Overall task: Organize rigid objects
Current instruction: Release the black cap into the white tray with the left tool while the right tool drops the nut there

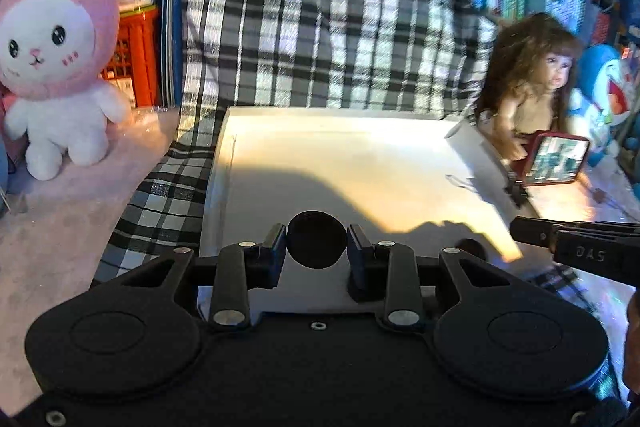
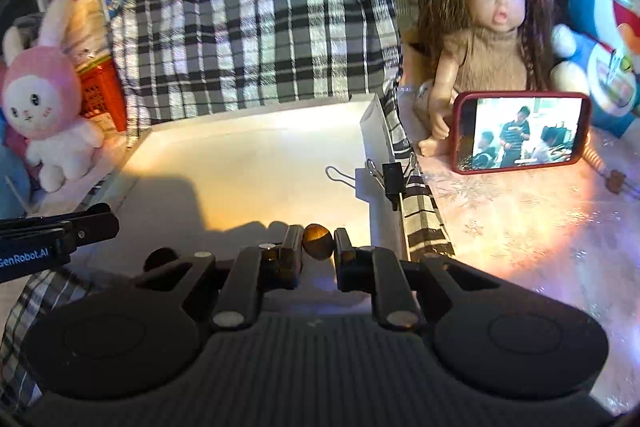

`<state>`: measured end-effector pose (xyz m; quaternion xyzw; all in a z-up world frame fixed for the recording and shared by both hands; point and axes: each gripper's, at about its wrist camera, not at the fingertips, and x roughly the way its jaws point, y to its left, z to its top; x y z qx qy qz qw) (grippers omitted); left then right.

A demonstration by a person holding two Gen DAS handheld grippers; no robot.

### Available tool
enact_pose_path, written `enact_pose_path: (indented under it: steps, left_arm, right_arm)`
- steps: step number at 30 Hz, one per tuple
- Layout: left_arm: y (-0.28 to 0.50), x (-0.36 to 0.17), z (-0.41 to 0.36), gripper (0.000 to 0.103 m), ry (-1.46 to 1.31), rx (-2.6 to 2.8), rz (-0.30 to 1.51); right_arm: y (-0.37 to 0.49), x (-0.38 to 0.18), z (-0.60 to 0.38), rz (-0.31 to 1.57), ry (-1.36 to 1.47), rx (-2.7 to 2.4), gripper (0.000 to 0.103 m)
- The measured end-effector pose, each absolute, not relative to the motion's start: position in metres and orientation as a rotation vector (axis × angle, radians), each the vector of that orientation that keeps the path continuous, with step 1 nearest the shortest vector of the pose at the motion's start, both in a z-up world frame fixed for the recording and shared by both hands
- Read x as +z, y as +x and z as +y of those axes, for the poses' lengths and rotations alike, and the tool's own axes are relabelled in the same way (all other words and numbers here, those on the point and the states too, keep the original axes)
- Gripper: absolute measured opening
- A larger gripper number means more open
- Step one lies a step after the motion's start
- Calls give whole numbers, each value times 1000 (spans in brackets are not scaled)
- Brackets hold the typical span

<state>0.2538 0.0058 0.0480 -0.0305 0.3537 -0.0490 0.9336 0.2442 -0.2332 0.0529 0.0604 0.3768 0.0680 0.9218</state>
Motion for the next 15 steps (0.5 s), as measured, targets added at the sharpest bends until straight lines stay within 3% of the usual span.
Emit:
enact_pose_path:
  steps: [15]
  left_arm:
    - [283,15,8,31,-47,-57,802]
  right_arm:
    - [275,29,-223,867,121,107,21]
